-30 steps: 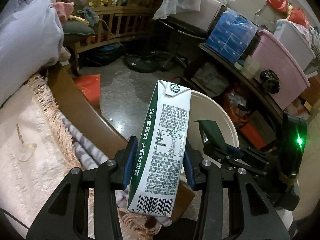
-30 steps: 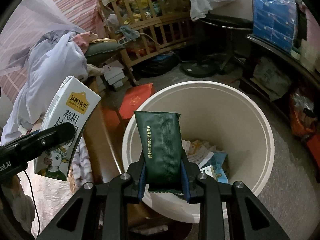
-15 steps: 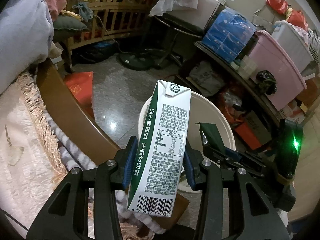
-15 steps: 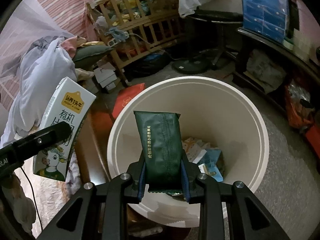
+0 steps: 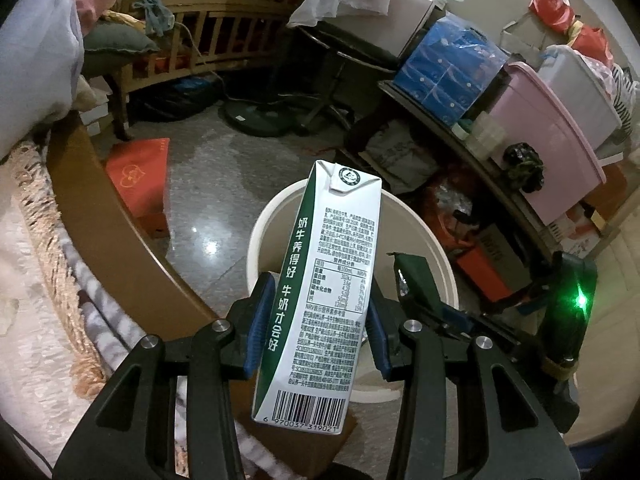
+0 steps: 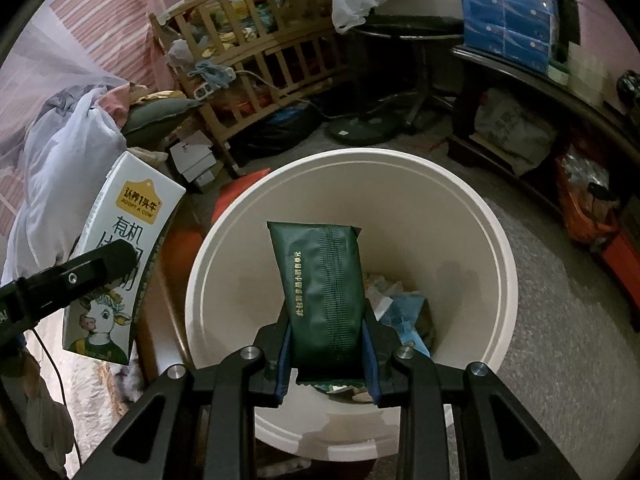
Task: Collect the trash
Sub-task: 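Carry the green packet and milk carton over the cream bucket, then open both tools to drop the packet and carton into the bucket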
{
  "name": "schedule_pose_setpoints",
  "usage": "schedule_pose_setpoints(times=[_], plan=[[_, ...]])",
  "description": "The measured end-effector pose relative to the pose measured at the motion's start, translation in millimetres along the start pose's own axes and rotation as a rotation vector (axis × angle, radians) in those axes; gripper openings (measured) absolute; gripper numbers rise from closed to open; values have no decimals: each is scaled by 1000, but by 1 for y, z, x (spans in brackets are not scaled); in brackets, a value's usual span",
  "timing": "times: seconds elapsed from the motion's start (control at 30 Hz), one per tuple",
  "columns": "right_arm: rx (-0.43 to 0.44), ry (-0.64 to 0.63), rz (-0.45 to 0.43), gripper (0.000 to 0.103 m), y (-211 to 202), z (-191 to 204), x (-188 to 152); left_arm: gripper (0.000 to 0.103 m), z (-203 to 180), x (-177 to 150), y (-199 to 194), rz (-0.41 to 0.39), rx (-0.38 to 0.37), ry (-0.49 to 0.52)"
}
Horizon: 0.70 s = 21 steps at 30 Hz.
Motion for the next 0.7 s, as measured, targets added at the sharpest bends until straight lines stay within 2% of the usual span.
schedule_pose_setpoints(times=[0.7], plan=[[-14,47,4,29,4,-11,0,42,-5,3,9,-1,-13,13]])
Point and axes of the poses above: each gripper's, at about its wrist camera, not at the fingertips, and y roughly the way its jaws point, z to its left, x to its top, the point moved 2 cm from there along y, roughly the way its jaws point, and after that the axes turned 12 degrees about y, right-handed, at the moved point
